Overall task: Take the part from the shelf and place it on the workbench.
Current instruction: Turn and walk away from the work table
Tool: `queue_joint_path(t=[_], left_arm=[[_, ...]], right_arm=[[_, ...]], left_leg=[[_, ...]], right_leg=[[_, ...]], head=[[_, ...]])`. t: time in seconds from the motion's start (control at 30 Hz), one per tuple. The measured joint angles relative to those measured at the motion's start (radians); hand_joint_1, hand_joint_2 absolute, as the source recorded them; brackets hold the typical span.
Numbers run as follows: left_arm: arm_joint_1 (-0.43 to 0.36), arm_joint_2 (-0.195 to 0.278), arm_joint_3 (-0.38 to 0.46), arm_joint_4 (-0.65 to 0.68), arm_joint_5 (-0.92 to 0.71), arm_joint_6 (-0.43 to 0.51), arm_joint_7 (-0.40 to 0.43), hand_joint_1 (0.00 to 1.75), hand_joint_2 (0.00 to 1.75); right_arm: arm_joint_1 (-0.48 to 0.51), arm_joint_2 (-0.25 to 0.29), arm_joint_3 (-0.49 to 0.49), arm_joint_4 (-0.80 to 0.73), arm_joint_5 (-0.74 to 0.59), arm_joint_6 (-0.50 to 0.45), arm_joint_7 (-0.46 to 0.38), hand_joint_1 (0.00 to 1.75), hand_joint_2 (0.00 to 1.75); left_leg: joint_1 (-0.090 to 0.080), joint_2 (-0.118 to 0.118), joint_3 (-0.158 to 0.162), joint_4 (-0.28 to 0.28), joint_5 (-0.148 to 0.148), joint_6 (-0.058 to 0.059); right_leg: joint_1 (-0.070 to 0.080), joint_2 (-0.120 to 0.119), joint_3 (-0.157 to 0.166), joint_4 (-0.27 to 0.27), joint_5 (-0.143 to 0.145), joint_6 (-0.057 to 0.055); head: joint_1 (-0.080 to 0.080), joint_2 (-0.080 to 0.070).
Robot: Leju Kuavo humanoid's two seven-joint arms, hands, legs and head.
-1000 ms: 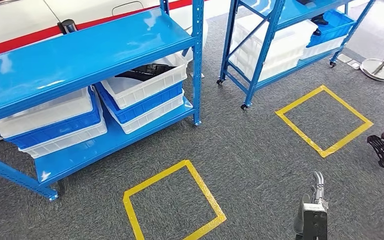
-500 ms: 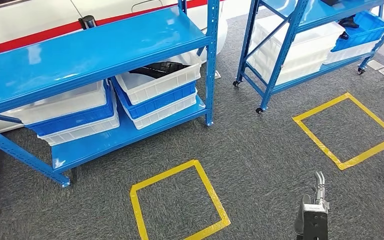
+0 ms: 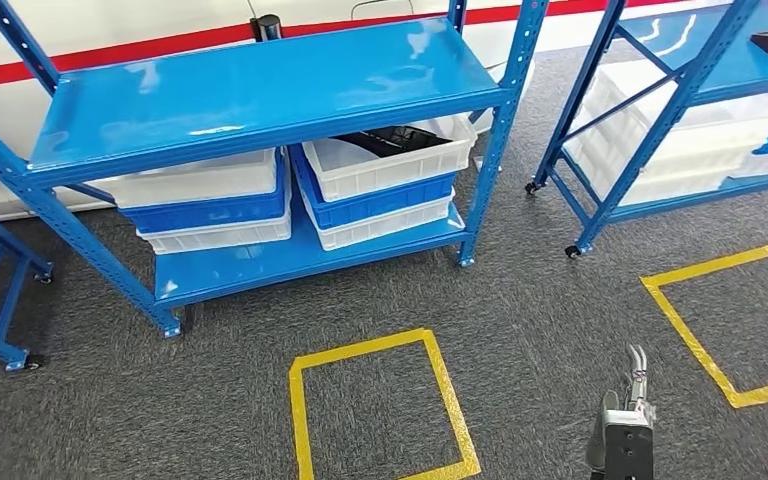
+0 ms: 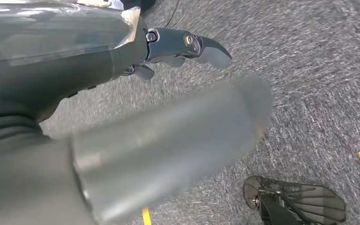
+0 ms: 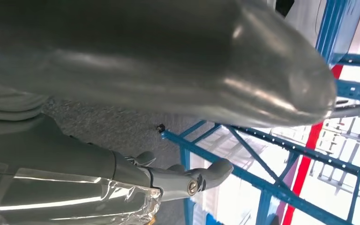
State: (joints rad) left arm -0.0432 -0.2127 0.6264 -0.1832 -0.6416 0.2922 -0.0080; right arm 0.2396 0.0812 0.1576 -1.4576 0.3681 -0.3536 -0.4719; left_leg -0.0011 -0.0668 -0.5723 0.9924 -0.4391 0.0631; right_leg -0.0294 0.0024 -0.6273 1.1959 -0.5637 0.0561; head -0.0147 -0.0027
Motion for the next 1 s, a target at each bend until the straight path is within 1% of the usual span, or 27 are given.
queue_joint_path(t=[0.03, 0.07, 0.1, 0.13, 0.17, 0.2, 0.23, 0.27, 0.3, 0.33, 0.37, 0.4, 0.43, 0.47, 0.5, 0.53, 0.57, 0.6, 0.63, 0.67, 0.8, 0.87, 0.9, 0.93, 0.97, 1.0], left_arm=[[0.000, 0.000, 0.000, 0.000, 0.000, 0.001, -0.003, 0.00, 1.75], [0.000, 0.000, 0.000, 0.000, 0.000, 0.002, -0.006, 0.00, 1.75], [0.001, 0.000, 0.000, 0.000, 0.000, 0.002, -0.008, 0.00, 1.75], [0.002, 0.001, 0.000, 0.000, 0.000, 0.003, -0.009, 0.00, 1.75], [0.003, 0.001, 0.000, 0.000, 0.000, 0.004, -0.010, 0.00, 1.75], [0.005, 0.001, 0.000, 0.000, 0.001, 0.004, -0.010, 0.00, 1.75], [0.006, 0.002, 0.000, 0.000, 0.001, 0.004, -0.011, 0.00, 1.75], [0.006, 0.002, 0.000, 0.000, 0.001, 0.005, -0.011, 0.00, 1.75], [0.005, 0.003, 0.000, 0.000, 0.001, 0.005, -0.011, 0.00, 1.75], [0.003, 0.002, 0.000, 0.000, 0.001, 0.005, -0.011, 0.00, 1.75], [0.002, 0.002, 0.000, 0.000, 0.001, 0.005, -0.011, 0.00, 1.75], [0.002, 0.002, 0.000, 0.000, 0.001, 0.005, -0.011, 0.00, 1.75], [0.003, 0.002, 0.000, 0.000, 0.001, 0.005, -0.011, 0.00, 1.75], [0.004, 0.002, 0.000, 0.000, 0.001, 0.005, -0.011, 0.00, 1.75], [0.004, 0.002, 0.000, 0.000, 0.002, 0.005, -0.011, 0.00, 1.75], [0.004, 0.002, 0.000, 0.000, 0.001, 0.005, -0.011, 0.00, 1.75], [0.002, 0.003, 0.000, 0.000, 0.001, 0.005, -0.011, 0.00, 1.75], [0.000, 0.004, 0.000, 0.000, 0.001, 0.005, -0.012, 0.00, 1.75], [-0.002, 0.004, 0.000, 0.000, 0.001, 0.006, -0.012, 0.00, 1.75], [-0.004, 0.005, 0.000, 0.000, 0.002, 0.006, -0.012, 0.00, 1.75], [-0.005, 0.005, 0.000, 0.000, 0.001, 0.006, -0.012, 0.00, 1.75], [-0.004, 0.005, 0.000, 0.000, 0.001, 0.006, -0.013, 0.00, 1.75], [-0.004, 0.005, 0.000, 0.000, 0.001, 0.006, -0.013, 0.00, 1.75], [-0.003, 0.005, 0.000, 0.000, 0.001, 0.006, -0.013, 0.00, 1.75], [-0.003, 0.003, 0.000, 0.000, 0.001, 0.006, -0.013, 0.00, 1.75], [-0.003, 0.002, 0.000, 0.000, 0.000, 0.005, -0.014, 0.00, 1.75]], right_arm=[[0.000, -0.001, 0.000, 0.000, 0.000, 0.000, 0.000, 0.00, 0.00], [0.000, -0.001, 0.000, 0.000, 0.000, 0.000, 0.000, 0.00, 0.00], [0.000, -0.002, 0.001, 0.001, 0.000, 0.000, 0.000, 0.00, 0.00], [0.000, -0.002, 0.002, 0.001, 0.001, 0.000, 0.000, 0.00, 0.00], [-0.001, -0.002, 0.002, 0.002, 0.001, 0.000, 0.000, 0.00, 0.00], [-0.002, -0.002, 0.003, 0.002, 0.002, 0.000, 0.000, 0.00, 0.00], [-0.004, -0.001, 0.004, 0.002, 0.003, 0.000, 0.000, 0.00, 0.00], [-0.004, -0.001, 0.005, 0.002, 0.004, 0.000, 0.000, 0.00, 0.00], [-0.004, 0.000, 0.006, 0.002, 0.005, 0.000, 0.000, 0.00, 0.00], [-0.003, 0.000, 0.006, 0.002, 0.005, 0.000, 0.000, 0.00, 0.00], [-0.002, 0.000, 0.007, 0.002, 0.006, 0.000, 0.000, 0.00, 0.00], [-0.002, 0.000, 0.007, 0.002, 0.006, 0.000, 0.000, 0.00, 0.00], [-0.002, -0.001, 0.008, 0.002, 0.006, 0.000, 0.000, 0.00, 0.00], [-0.003, -0.001, 0.008, 0.002, 0.006, 0.000, 0.000, 0.00, 0.00], [-0.003, 0.000, 0.009, 0.002, 0.006, 0.000, 0.000, 0.00, 0.00], [-0.004, 0.000, 0.010, 0.002, 0.006, 0.000, 0.000, 0.00, 0.00], [-0.005, 0.000, 0.010, 0.002, 0.006, 0.000, 0.000, 0.00, 0.00], [-0.005, 0.000, 0.010, 0.002, 0.007, 0.000, 0.000, 0.00, 0.00], [-0.005, 0.000, 0.011, 0.002, 0.007, 0.000, 0.000, 0.00, 0.00], [-0.005, 0.000, 0.011, 0.002, 0.007, 0.000, 0.000, 0.00, 0.00], [-0.005, 0.000, 0.011, 0.002, 0.007, 0.000, 0.000, 0.00, 0.00], [-0.005, 0.001, 0.011, 0.002, 0.007, 0.000, 0.000, 0.00, 0.00], [-0.006, 0.002, 0.012, 0.002, 0.007, 0.000, 0.000, 0.00, 0.00], [-0.007, 0.002, 0.012, 0.002, 0.008, 0.000, 0.000, 0.00, 0.00], [-0.006, 0.001, 0.012, 0.003, 0.008, 0.000, 0.000, 0.00, 0.00], [-0.005, -0.002, 0.012, 0.005, 0.008, 0.000, 0.000, 0.00, 0.00]], left_leg=[[0.001, -0.012, -0.002, 0.007, -0.004, -0.007], [0.002, -0.022, -0.006, 0.016, -0.009, -0.016], [0.001, -0.030, -0.010, 0.024, -0.014, -0.023], [0.000, -0.037, -0.014, 0.029, -0.017, -0.028], [0.002, -0.043, -0.017, 0.031, -0.018, -0.033], [0.005, -0.042, -0.019, 0.032, -0.019, -0.036], [0.006, -0.029, -0.024, 0.043, -0.025, -0.041], [0.008, -0.007, -0.036, 0.069, -0.041, -0.046], [0.009, 0.018, -0.058, 0.114, -0.065, -0.052], [0.010, 0.040, -0.089, 0.175, -0.095, -0.057], [0.011, 0.051, -0.125, 0.241, -0.122, -0.060], [0.013, 0.056, -0.153, 0.291, -0.136, -0.062], [0.014, 0.059, -0.166, 0.308, -0.131, -0.061], [0.014, 0.063, -0.159, 0.287, -0.109, -0.059], [0.012, 0.073, -0.130, 0.228, -0.073, -0.052], [0.008, 0.095, -0.094, 0.156, -0.041, -0.044], [0.003, 0.116, -0.063, 0.097, -0.021, -0.036], [-0.003, 0.134, -0.044, 0.057, -0.012, -0.030], [-0.007, 0.144, -0.037, 0.042, -0.013, -0.027], [-0.009, 0.142, -0.038, 0.042, -0.015, -0.027], [-0.010, 0.138, -0.039, 0.042, -0.015, -0.026], [-0.013, 0.130, -0.040, 0.042, -0.016, -0.024], [-0.014, 0.121, -0.039, 0.038, -0.014, -0.021], [-0.012, 0.107, -0.032, 0.025, -0.008, -0.016], [-0.009, 0.086, -0.024, 0.013, -0.002, -0.011], [-0.005, 0.058, -0.016, 0.001, 0.005, -0.007]], right_leg=[[-0.006, 0.017, 0.029, -0.068, 0.028, 0.012], [-0.010, 0.030, 0.051, -0.121, 0.049, 0.014], [-0.011, 0.039, 0.066, -0.153, 0.059, 0.011], [-0.009, 0.042, 0.071, -0.163, 0.062, 0.003], [-0.006, 0.034, 0.073, -0.162, 0.063, -0.009], [-0.007, 0.027, 0.075, -0.163, 0.064, -0.017], [-0.007, 0.020, 0.076, -0.164, 0.065, -0.023], [-0.008, 0.011, 0.078, -0.165, 0.066, -0.030], [-0.008, 0.002, 0.080, -0.166, 0.065, -0.036], [-0.006, -0.008, 0.081, -0.166, 0.063, -0.041], [-0.004, -0.019, 0.081, -0.166, 0.061, -0.045], [-0.003, -0.030, 0.082, -0.166, 0.059, -0.048], [-0.001, -0.042, 0.084, -0.166, 0.056, -0.049], [0.000, -0.053, 0.087, -0.166, 0.054, -0.050], [0.001, -0.063, 0.091, -0.166, 0.051, -0.049], [0.002, -0.072, 0.096, -0.166, 0.047, -0.048], [0.005, -0.081, 0.099, -0.167, 0.044, -0.045], [0.007, -0.088, 0.102, -0.167, 0.041, -0.042], [0.008, -0.094, 0.104, -0.168, 0.039, -0.039], [0.009, -0.097, 0.104, -0.168, 0.038, -0.037], [0.007, -0.100, 0.104, -0.169, 0.038, -0.036], [0.006, -0.108, 0.106, -0.172, 0.037, -0.032], [0.007, -0.115, 0.110, -0.176, 0.037, -0.028], [0.008, -0.101, 0.108, -0.164, 0.029, -0.024], [0.009, -0.076, 0.074, -0.098, 0.003, -0.024], [0.010, -0.049, 0.037, -0.034, -0.015, -0.019]], head=[[0.001, 0.000], [0.003, 0.000], [0.003, 0.000], [0.003, 0.000], [0.002, 0.000], [0.001, 0.000], [0.000, 0.000], [-0.003, 0.000], [-0.005, 0.000], [-0.008, 0.000], [-0.009, 0.000], [-0.009, 0.000], [-0.009, 0.000], [-0.009, 0.000], [-0.009, 0.000], [-0.009, 0.000], [-0.009, 0.000], [-0.008, 0.000], [-0.008, 0.000], [-0.007, 0.000], [-0.009, 0.000], [-0.009, 0.000], [-0.010, 0.000], [-0.008, 0.000], [-0.007, 0.000], [-0.005, 0.000]])
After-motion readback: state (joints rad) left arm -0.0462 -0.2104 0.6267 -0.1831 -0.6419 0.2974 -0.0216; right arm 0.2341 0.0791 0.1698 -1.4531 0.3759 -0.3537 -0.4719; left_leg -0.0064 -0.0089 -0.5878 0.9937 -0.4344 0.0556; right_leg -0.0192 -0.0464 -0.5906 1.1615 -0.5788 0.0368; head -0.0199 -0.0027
